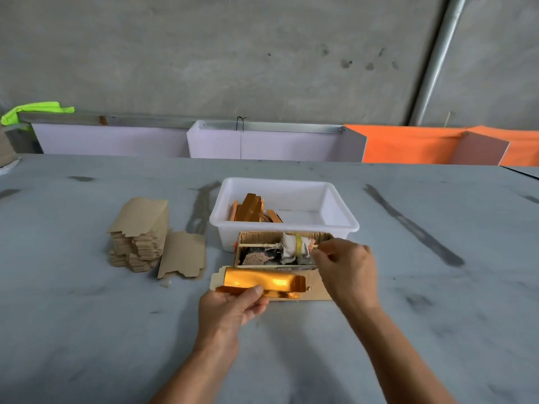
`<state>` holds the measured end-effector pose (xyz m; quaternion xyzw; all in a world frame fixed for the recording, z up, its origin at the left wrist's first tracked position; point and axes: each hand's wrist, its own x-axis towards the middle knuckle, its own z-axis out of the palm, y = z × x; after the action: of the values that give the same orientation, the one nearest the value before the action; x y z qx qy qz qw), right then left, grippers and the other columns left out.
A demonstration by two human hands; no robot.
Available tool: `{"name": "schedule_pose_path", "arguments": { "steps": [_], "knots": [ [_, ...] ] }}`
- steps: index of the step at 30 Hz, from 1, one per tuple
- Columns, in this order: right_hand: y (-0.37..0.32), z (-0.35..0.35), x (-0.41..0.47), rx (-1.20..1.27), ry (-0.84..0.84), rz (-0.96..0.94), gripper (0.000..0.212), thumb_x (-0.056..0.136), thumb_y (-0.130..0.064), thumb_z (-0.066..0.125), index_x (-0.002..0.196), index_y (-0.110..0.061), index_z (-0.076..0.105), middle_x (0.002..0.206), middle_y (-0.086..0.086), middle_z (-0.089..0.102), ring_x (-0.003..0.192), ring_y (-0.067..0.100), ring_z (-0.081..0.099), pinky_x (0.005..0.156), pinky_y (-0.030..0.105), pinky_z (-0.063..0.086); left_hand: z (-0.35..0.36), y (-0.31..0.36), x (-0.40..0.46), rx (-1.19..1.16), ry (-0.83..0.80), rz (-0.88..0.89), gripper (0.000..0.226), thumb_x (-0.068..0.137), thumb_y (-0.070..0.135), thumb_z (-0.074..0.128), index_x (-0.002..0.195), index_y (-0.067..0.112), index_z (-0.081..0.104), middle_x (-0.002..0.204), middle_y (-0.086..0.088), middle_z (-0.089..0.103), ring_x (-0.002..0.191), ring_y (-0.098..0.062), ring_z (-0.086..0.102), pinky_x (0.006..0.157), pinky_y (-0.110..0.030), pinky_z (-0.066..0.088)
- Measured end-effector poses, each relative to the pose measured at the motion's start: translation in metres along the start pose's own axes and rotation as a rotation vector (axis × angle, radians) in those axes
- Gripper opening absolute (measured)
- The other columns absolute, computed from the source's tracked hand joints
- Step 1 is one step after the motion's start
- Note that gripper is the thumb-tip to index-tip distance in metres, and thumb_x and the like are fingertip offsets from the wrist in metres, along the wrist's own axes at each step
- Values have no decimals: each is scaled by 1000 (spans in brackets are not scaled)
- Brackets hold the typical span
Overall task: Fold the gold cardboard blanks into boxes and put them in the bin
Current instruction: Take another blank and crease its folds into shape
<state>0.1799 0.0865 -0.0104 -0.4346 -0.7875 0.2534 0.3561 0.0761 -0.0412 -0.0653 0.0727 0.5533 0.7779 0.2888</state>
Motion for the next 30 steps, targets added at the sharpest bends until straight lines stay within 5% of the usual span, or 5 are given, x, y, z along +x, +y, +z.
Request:
{"name": "schedule_pose_path", "arguments": {
  "steps": [4,10,17,25,30],
  "knots": [
    [-5,14,32,-391,-257,-38,26,90,-32,53,94,-10,67,85,2,55,105,24,46,75,30,42,-1,3,2,6,-5,-10,11,69,-5,74,78,-4,68,73,-20,71,63,-29,70,52,-25,55],
    [-8,24,49,-516,-429,21,27,88,-33,57,105,-13,53,97,3,54,102,22,52,87,34,49,-2,7,4,14,-4,-6,9,72,-7,73,78,-2,68,75,-20,72,69,-32,71,57,-30,56],
    [-12,30,52,-445,-442,101,21,84,-19,59,102,-10,52,95,5,56,100,24,59,84,34,49,0,6,2,23,3,-1,12,72,-5,73,81,1,67,73,-15,73,68,-29,72,65,-35,56],
    [-9,35,55,-276,-407,175,19,82,-13,64,91,-10,47,88,7,56,92,24,61,82,35,52,2,0,4,39,19,-10,18,72,-5,74,85,3,65,72,-11,73,66,-27,72,55,-28,57],
    [-8,35,61,-211,-398,186,15,82,-13,63,84,-10,49,71,2,50,71,16,55,56,24,45,6,-1,4,81,4,-2,15,72,-6,75,80,3,66,69,-10,73,63,-26,71,53,-25,56]
  ]
}}
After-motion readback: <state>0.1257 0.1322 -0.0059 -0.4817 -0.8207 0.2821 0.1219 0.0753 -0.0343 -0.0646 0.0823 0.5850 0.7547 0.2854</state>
